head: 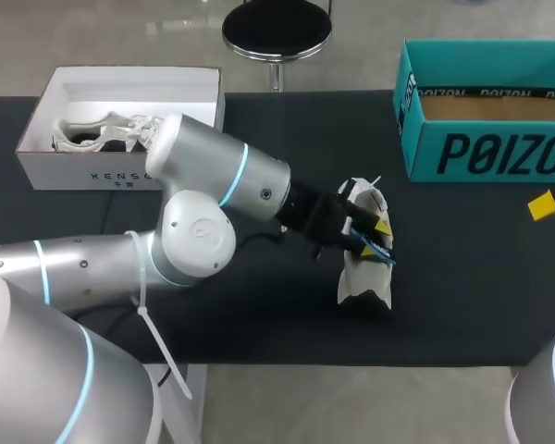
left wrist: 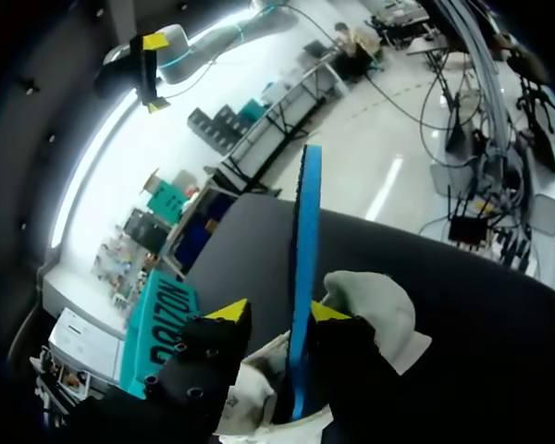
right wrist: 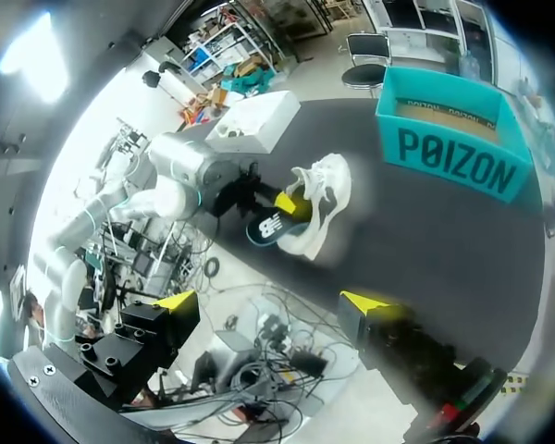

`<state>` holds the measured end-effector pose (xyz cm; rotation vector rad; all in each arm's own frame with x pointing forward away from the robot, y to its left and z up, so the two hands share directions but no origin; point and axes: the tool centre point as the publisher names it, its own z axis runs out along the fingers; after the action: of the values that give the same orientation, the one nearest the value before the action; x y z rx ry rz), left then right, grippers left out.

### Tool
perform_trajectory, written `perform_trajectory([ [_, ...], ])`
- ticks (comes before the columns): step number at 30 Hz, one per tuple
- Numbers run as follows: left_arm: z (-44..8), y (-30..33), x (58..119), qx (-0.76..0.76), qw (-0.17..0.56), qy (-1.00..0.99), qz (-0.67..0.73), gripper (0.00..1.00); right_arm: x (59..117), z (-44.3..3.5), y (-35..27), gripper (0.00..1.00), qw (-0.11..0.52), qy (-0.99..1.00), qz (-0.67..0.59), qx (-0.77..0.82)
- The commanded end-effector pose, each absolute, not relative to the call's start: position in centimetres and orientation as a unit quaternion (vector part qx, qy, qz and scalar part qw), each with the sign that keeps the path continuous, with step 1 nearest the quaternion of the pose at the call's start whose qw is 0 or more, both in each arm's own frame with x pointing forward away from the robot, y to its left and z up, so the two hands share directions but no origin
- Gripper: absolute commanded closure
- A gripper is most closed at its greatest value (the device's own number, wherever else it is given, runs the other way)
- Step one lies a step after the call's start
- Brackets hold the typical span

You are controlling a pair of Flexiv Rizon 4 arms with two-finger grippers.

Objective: Take the shoe out of the shoebox, open the shoe tongue, remove and reinsert the insole, then place the shoe into the shoebox

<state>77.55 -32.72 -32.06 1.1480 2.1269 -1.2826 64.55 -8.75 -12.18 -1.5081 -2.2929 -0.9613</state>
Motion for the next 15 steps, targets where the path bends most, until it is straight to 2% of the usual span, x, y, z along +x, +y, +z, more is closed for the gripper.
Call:
perform_trajectory([
  [1, -32.2, -32.5, 78.0, 0.409, 0.201, 0.766, -0.453, 0.00, 63.6, -12.4, -8.8, 0.00, 0.107, -0.779, -0.336, -0.518],
  [15, -32.8, -30.8, 80.0, 0.395, 0.212, 0.781, -0.435, 0.00, 63.6, -12.4, -8.8, 0.00, 0.107, -0.779, -0.336, -0.518],
])
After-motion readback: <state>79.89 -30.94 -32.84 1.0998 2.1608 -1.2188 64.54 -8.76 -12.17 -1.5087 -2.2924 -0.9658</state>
